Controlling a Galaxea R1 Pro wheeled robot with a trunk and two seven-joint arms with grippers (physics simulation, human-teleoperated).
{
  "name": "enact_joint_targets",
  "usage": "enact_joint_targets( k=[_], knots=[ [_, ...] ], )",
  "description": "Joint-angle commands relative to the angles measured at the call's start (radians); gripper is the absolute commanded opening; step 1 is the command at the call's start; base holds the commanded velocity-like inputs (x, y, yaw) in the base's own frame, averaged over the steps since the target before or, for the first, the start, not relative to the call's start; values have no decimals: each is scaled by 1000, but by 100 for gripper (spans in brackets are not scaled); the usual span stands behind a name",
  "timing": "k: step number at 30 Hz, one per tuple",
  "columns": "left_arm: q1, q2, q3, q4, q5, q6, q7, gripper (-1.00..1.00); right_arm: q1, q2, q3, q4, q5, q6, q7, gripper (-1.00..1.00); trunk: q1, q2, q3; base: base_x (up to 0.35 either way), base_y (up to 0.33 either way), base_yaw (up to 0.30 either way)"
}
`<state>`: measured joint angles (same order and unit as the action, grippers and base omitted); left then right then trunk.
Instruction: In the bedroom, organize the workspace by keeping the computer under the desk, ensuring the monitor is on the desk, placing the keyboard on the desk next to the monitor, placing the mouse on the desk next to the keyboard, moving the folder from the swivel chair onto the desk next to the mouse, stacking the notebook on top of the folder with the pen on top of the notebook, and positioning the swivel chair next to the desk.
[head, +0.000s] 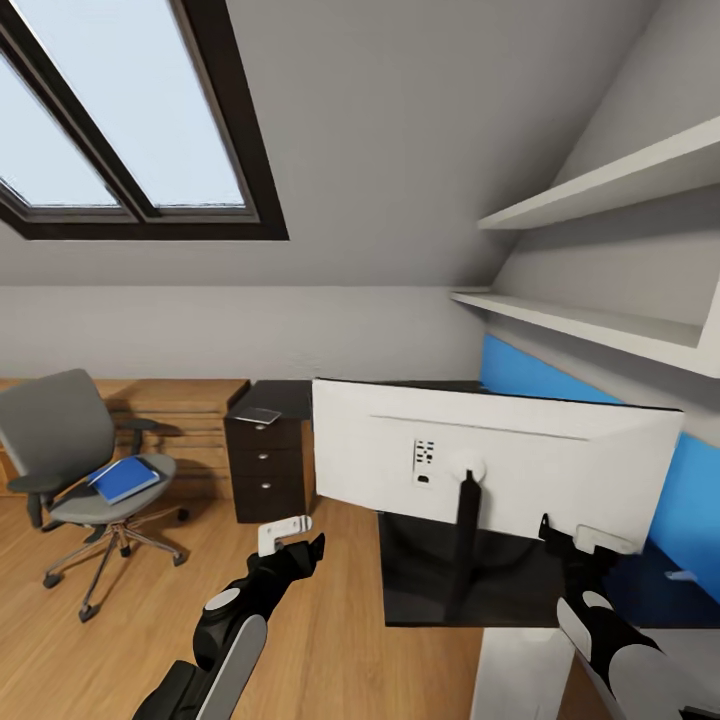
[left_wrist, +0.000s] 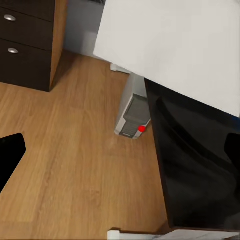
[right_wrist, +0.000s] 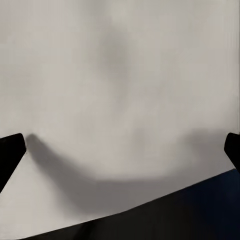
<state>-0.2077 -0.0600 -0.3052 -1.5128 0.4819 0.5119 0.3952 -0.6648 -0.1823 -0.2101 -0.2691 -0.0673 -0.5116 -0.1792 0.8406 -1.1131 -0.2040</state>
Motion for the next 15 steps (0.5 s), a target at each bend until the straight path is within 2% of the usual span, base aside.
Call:
enact_joint_targets(
  k=[1,15],
  knots=[
    [-1,0,-1,-1,11,2,10,100,-1,0,4,1,-6,-4,0,100,0,-1,-1,130,-1,0],
    [0,0,-2,-6,11,-4,10,100,-1,0,4,1,-6,-2,1,100,0,-1,-1,17,0,0]
  ],
)
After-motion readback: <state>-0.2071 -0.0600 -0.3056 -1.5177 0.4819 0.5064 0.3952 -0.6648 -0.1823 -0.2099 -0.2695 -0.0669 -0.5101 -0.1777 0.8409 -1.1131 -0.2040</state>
